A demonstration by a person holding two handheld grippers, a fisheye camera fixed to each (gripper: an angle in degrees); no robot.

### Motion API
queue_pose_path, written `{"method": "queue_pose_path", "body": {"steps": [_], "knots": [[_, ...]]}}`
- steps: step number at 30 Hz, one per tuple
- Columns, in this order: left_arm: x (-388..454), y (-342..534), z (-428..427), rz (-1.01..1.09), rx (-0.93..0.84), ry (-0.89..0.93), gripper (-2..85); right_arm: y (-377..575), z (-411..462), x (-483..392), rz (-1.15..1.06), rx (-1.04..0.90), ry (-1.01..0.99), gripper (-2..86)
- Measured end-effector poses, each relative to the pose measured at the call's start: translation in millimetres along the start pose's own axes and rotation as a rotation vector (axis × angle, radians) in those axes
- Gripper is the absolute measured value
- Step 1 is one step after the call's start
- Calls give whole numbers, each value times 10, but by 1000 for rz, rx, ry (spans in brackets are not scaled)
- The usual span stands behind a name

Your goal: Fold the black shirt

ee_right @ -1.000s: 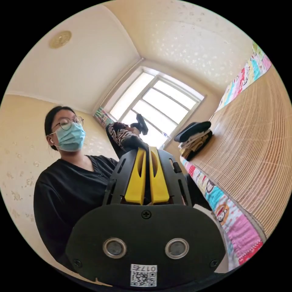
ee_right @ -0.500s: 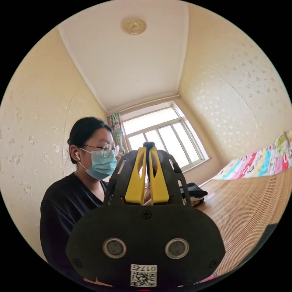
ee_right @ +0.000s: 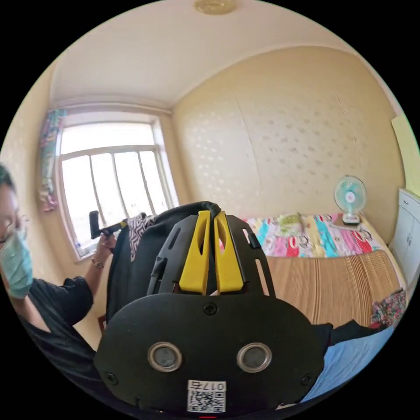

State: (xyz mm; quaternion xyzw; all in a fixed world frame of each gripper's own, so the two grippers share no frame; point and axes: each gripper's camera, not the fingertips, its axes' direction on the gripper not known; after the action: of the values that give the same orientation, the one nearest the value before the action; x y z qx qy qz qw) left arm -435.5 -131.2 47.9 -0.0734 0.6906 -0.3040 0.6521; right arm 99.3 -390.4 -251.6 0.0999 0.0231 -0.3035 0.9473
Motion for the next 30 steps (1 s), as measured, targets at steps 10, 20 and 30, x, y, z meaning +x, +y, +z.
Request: {"method": "queue_pose_path", "body": {"steps": [10, 20, 30], "knots": [[-2467, 1367, 2797, -724, -501, -63, 36, 1713, 4062, 1117, -53, -712, 511, 64], [-2070, 2220, 2287, -616, -509, -234, 98, 2915, 3717, 844, 6, -726, 264, 96], [-63, 3131, 1512, -604, -371, 174, 101, 3626, 2112, 776, 248, -771, 144, 119]]}}
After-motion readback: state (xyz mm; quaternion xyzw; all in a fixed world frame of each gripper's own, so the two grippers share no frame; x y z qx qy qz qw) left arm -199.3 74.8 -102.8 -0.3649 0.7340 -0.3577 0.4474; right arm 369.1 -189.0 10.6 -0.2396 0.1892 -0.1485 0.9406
